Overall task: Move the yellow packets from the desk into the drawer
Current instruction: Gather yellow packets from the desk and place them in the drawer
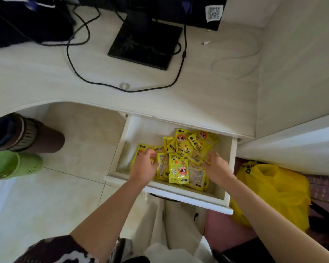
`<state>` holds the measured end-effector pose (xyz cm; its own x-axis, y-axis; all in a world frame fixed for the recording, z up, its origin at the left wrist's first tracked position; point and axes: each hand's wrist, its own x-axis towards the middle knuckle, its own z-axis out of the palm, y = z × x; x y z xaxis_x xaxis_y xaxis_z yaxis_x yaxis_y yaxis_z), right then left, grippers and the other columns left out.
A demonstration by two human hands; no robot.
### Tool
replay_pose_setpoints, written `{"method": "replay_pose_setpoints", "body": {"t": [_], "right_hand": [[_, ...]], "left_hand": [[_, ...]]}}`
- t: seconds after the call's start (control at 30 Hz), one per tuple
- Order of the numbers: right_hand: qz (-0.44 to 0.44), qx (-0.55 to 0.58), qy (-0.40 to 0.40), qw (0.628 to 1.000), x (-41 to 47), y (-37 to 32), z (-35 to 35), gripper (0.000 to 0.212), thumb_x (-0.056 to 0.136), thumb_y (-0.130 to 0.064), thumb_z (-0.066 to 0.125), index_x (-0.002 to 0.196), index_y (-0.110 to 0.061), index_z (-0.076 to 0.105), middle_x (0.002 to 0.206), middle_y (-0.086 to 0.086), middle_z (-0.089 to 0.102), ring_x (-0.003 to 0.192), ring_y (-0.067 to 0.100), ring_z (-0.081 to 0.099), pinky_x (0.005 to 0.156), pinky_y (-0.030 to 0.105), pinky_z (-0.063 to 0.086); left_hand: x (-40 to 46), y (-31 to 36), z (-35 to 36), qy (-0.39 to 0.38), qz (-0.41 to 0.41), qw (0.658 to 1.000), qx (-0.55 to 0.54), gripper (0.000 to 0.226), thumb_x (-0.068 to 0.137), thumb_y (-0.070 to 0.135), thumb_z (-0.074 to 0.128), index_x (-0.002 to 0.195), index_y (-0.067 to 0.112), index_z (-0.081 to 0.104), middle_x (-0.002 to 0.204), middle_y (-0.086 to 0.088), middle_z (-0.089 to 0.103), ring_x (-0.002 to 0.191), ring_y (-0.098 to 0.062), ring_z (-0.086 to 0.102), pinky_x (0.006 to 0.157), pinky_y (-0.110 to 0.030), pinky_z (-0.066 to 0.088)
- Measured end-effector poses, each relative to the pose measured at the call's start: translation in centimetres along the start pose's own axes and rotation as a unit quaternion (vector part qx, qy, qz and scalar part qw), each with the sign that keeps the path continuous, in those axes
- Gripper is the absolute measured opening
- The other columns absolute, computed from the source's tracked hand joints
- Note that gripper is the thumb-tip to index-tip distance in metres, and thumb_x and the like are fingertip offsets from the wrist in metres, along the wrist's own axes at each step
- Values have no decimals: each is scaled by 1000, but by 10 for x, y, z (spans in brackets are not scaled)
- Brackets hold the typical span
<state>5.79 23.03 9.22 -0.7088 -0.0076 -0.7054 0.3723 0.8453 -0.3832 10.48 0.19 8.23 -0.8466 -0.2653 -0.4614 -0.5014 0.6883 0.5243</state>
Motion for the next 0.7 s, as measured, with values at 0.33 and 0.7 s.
{"method": "replay_pose_setpoints", "body": {"t": [0.33,0.7], "right_hand": [[-202,-233,-44,950,-64,-62,47,38,98,-24,41,134,-12,36,130,11,48,116,28,51,92,36,47],[-368,-346,-30,862,-132,-169,146,44,98,-26,39,140,-15,34,133,6,48,124,24,45,97,33,40]], "left_hand": [[-81,-53,-41,65,26,995,75,28,92,20,51,120,20,55,105,2,65,107,-19,54,80,-36,51],[-165,-163,-94,174,-95,980,20,30,95,26,47,125,23,54,106,9,66,105,-13,56,87,-27,46]]}}
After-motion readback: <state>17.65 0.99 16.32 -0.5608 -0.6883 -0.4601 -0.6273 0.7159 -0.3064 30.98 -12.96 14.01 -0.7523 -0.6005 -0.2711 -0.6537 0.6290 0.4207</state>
